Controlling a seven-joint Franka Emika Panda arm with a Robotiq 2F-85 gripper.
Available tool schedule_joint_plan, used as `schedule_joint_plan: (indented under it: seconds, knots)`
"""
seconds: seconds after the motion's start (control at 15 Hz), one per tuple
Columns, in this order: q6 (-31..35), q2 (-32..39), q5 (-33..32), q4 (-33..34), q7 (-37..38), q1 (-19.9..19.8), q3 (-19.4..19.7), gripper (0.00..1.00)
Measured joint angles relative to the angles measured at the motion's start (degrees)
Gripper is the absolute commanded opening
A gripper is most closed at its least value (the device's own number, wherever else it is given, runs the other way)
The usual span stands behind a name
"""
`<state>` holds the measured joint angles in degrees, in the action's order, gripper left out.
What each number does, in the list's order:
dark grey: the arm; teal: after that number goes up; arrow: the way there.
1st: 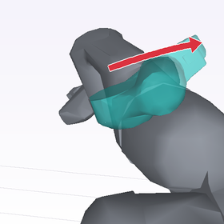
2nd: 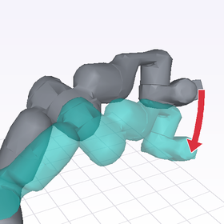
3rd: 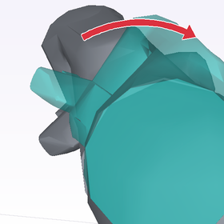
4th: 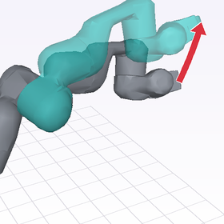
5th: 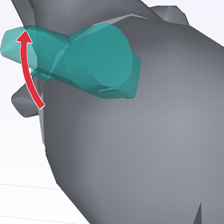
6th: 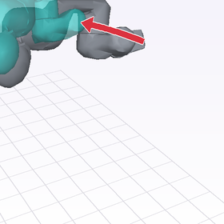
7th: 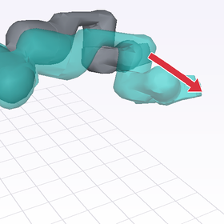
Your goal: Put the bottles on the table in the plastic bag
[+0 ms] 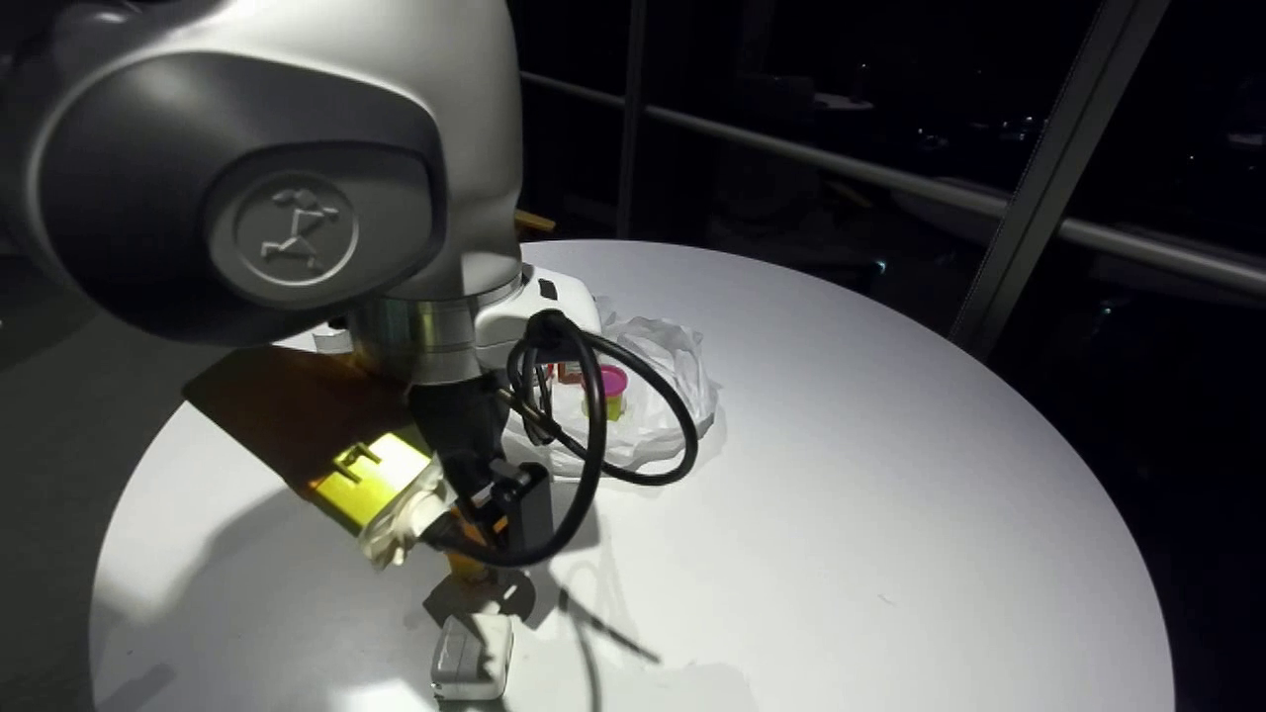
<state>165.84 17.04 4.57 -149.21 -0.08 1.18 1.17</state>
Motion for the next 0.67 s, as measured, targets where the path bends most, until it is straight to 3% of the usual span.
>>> schedule_joint_plan:
  seconds: [0.27, 0.33, 0.47, 0.67]
  knots:
    - [1.9, 2.1, -2.2, 1.1, 0.8, 0.1, 1.1, 0.98]
    - [2.3, 2.6, -2.3, 1.5, 1.0, 0.1, 1.4, 0.74]
    - [2.4, 3.6, -2.3, 2.4, 1.1, 0.1, 1.6, 0.68]
    - [2.6, 4.9, -2.3, 3.6, 1.1, 0.1, 1.6, 0.44]
